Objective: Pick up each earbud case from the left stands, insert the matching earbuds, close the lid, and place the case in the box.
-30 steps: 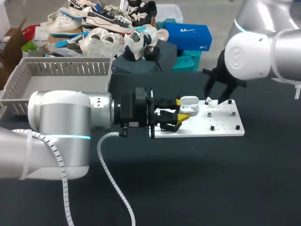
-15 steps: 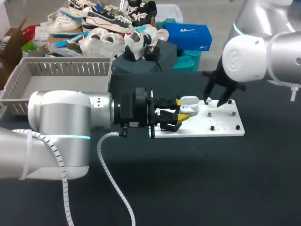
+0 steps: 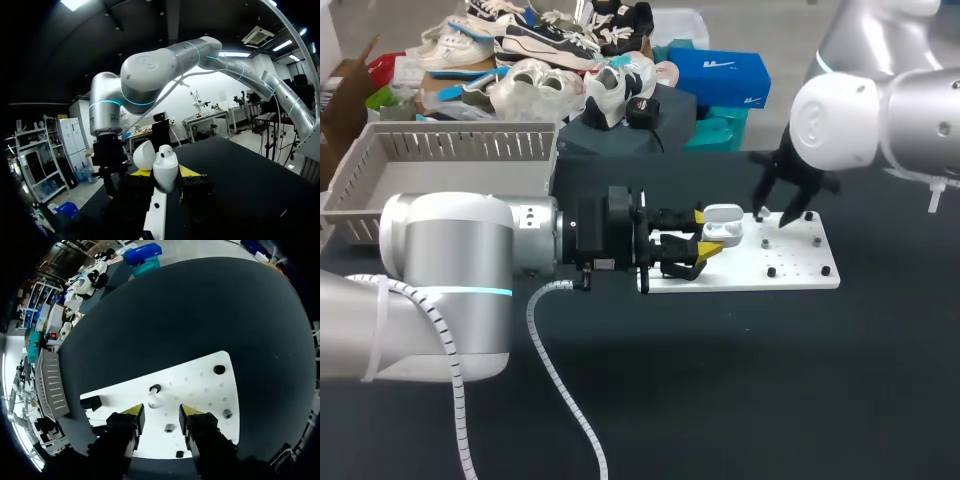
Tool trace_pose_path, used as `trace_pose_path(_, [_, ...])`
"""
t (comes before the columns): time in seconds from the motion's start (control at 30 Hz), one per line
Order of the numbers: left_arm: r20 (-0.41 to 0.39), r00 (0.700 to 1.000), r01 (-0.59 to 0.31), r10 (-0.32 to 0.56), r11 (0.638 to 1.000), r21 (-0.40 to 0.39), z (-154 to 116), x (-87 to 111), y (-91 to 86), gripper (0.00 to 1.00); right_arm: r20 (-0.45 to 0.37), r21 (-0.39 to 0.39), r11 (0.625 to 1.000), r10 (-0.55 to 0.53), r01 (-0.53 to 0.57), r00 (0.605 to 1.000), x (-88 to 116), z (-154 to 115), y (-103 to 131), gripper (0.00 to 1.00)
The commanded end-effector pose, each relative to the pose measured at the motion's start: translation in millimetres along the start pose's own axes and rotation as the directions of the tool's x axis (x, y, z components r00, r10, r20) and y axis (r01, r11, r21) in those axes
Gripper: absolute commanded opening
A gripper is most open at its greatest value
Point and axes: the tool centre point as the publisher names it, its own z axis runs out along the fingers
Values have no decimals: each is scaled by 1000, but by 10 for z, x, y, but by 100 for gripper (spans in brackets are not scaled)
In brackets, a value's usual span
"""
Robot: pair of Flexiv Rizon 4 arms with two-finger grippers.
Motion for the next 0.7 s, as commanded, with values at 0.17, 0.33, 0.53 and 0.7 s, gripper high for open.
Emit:
trace_pose_path(0.17, [2, 1000, -2, 2, 1000, -5, 3, 5, -8, 0, -22, 1, 1000, 3, -3, 1000, -62, 50, 25, 35])
trace_pose_path(0.33, [2, 1000, -2, 2, 1000, -5, 3, 5, -8, 0, -25, -2, 1000, 10, -10, 1000, -67, 67, 9, 30])
trace_pose_path(0.53, [2, 1000, -2, 2, 1000, -5, 3, 5, -8, 0, -29, -5, 1000, 10, -10, 1000, -87, 81, 16, 16])
trace_pose_path(0.7, [2, 1000, -2, 2, 1000, -5, 3, 5, -8, 0, -32, -7, 1000, 6, -6, 999, -103, 93, 36, 0])
